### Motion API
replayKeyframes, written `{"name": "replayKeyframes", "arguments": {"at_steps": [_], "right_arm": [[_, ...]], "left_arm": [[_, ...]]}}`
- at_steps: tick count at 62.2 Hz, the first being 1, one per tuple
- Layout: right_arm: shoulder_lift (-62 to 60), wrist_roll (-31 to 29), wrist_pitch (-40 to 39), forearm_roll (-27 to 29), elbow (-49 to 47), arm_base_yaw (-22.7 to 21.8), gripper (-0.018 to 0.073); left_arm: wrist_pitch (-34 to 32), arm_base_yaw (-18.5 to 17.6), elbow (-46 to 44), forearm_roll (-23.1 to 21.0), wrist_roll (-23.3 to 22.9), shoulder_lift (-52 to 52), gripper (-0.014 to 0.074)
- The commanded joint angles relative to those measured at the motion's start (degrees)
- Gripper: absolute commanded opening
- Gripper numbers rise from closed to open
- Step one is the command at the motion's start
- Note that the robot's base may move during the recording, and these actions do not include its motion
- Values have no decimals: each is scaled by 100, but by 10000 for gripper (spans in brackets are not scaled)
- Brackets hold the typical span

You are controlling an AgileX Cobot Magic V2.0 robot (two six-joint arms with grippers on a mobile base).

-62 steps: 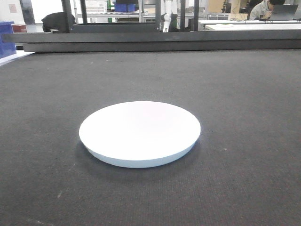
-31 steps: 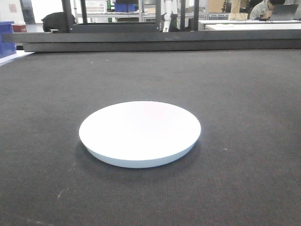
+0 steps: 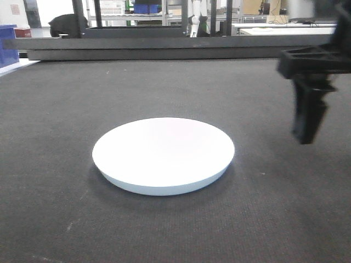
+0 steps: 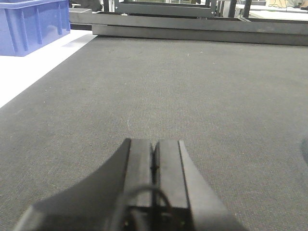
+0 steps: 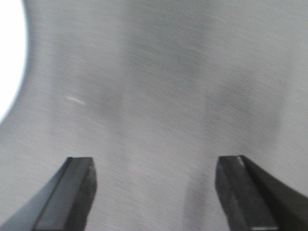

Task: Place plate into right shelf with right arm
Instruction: 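Lower the right gripper onto the rim of the white plate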

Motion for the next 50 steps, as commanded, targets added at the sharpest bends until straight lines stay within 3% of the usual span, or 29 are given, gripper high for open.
{"name": "replayKeyframes", "arguments": {"at_steps": [1, 26, 50], "right_arm": [[245, 73, 197, 11, -660, 150, 623], [1718, 88, 496, 697, -2387, 300, 623], [2345, 287, 607, 697, -2601, 300, 623]], "left_arm": [[-516, -11, 59, -47, -40, -59, -128], [-516, -11, 59, -47, -40, -59, -128], [-516, -11, 59, -47, -40, -59, -128]]}}
